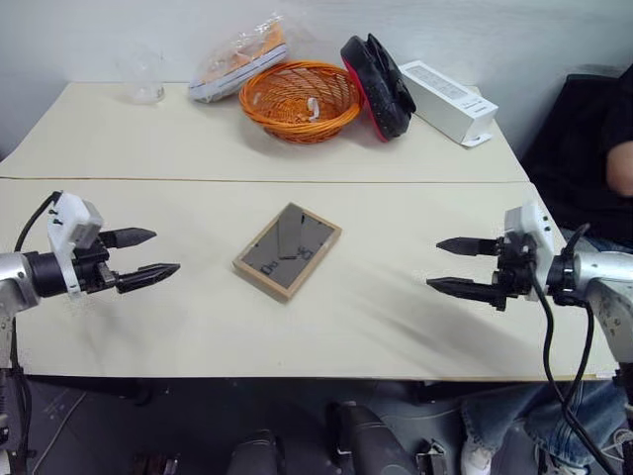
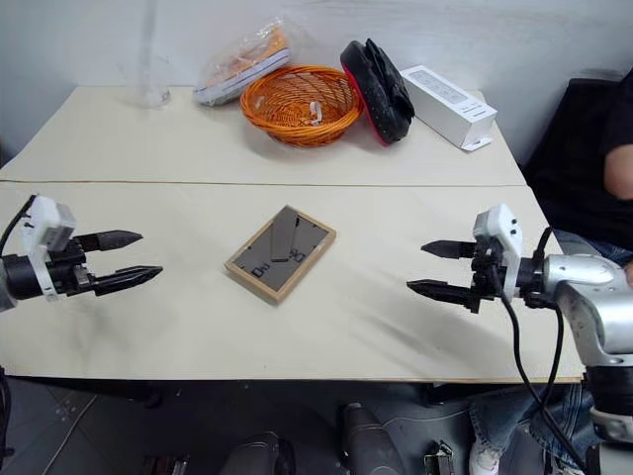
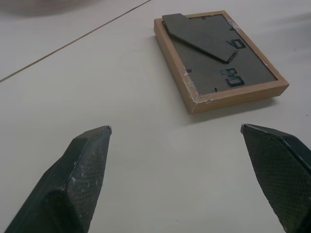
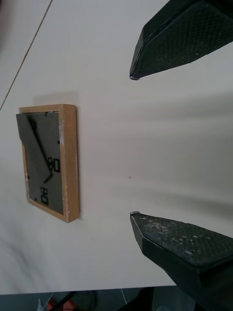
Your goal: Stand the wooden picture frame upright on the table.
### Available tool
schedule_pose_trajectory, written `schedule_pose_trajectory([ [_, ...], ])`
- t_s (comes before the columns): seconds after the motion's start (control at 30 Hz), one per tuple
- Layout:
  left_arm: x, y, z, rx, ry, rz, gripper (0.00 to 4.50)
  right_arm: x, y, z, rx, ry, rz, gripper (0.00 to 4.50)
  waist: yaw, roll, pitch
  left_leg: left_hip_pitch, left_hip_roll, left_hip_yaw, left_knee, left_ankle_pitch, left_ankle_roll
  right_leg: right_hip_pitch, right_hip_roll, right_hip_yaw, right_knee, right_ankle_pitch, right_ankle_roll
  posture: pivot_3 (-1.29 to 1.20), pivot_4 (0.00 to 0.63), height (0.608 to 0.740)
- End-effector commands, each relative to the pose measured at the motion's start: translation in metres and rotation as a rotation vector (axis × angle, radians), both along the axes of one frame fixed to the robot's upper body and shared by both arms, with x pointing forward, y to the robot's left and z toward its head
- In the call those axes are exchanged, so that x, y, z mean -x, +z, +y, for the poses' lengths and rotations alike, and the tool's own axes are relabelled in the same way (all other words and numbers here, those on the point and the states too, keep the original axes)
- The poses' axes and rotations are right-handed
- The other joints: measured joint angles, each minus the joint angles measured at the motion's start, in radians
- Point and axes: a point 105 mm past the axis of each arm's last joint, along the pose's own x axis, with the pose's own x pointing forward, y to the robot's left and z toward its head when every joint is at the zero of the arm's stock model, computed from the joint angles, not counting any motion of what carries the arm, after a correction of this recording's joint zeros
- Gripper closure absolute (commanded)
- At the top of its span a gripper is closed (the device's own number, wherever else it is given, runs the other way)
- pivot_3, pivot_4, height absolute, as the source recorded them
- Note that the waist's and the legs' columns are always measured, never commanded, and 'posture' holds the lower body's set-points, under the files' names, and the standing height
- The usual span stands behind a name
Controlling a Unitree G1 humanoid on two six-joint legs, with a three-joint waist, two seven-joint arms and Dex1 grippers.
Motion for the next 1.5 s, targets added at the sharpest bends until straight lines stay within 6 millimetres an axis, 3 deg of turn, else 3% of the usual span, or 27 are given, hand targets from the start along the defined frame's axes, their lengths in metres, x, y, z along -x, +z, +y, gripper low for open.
schedule_pose_trajectory([
  [0.03, -0.004, 0.011, -0.002, -0.020, -0.035, -0.040, 0.00, 0.002, 0.008, 0.000, -0.014, 0.007, -0.030, 0.03, 0.000, 0.000, 0.000, 0.000, 0.000, 0.000, 0.000, 0.000, 0.000, 0.000, 0.000, 0.000, 0.000, 0.000, 0.000, 0.00, 0.150, 0.740],
  [0.37, -0.017, -0.004, -0.012, -0.075, -0.051, -0.011, 0.00, -0.002, 0.002, 0.008, 0.011, -0.039, -0.076, 0.03, 0.000, 0.000, 0.000, -0.001, 0.000, 0.001, 0.000, 0.000, -0.001, -0.002, 0.000, 0.001, 0.002, 0.000, 0.000, 0.00, 0.150, 0.740],
  [0.53, -0.042, -0.010, -0.020, -0.118, -0.058, -0.024, 0.00, -0.014, -0.004, 0.019, 0.041, -0.060, -0.110, 0.03, 0.002, 0.000, 0.000, -0.001, -0.001, 0.000, 0.000, 0.001, -0.001, -0.002, 0.000, 0.001, 0.003, 0.000, 0.000, 0.00, 0.150, 0.740],
  [0.63, -0.071, -0.021, -0.030, -0.199, -0.034, -0.046, 0.63, -0.028, -0.013, 0.034, 0.069, -0.085, -0.132, 0.95, 0.005, 0.000, 0.000, 0.000, -0.002, 0.001, 0.001, 0.001, -0.001, -0.002, 0.000, 0.001, 0.004, 0.000, 0.000, 0.00, 0.150, 0.740],
  [0.73, -0.095, -0.029, -0.040, -0.223, 0.000, -0.053, 1.56, -0.039, -0.022, 0.048, 0.095, -0.090, -0.157, 1.99, 0.005, 0.000, 0.000, -0.002, -0.002, 0.002, 0.002, 0.002, -0.002, -0.003, 0.000, 0.001, 0.005, 0.000, 0.000, 0.00, 0.150, 0.740],
  [0.93, -0.114, -0.051, -0.077, -0.247, -0.060, -0.036, 3.54, -0.050, -0.036, 0.074, 0.126, -0.058, -0.190, 4.10, 0.000, 0.000, 0.000, -0.005, -0.001, 0.002, 0.004, 0.005, -0.007, -0.005, 0.000, 0.001, 0.007, 0.000, 0.000, 0.00, 0.150, 0.740],
  [0.97, -0.114, -0.055, -0.082, -0.233, -0.074, -0.020, 3.88, -0.053, -0.038, 0.078, 0.126, -0.059, -0.191, 4.47, 0.000, 0.000, 0.000, -0.005, -0.001, 0.002, 0.005, 0.005, -0.007, -0.005, 0.000, 0.001, 0.007, 0.000, 0.000, 0.00, 0.150, 0.740],
  [1.03, -0.112, -0.060, -0.093, -0.189, -0.114, 0.015, 4.46, -0.058, -0.041, 0.084, 0.139, -0.067, -0.195, 4.50, 0.000, 0.000, 0.000, -0.005, -0.001, 0.002, 0.007, 0.004, -0.007, -0.005, 0.000, 0.001, 0.007, 0.000, 0.000, 0.00, 0.150, 0.740],
  [1.27, -0.076, -0.066, -0.135, -0.032, -0.321, 0.135, 4.46, -0.077, -0.045, 0.098, 0.190, -0.117, -0.241, 4.50, -0.003, 0.000, 0.000, -0.005, 0.000, 0.001, 0.008, 0.005, -0.007, -0.005, -0.001, 0.001, 0.011, 0.000, 0.000, 0.00, 0.150, 0.740],
  [1.5, -0.057, -0.064, -0.133, 0.136, -0.232, 0.291, 4.46, -0.074, -0.043, 0.092, 0.249, -0.088, -0.274, 4.50, -0.002, 0.000, 0.000, -0.006, 0.000, 0.000, 0.009, 0.005, -0.007, -0.005, -0.001, 0.000, 0.011, 0.000, 0.000, 0.00, 0.150, 0.740],
])
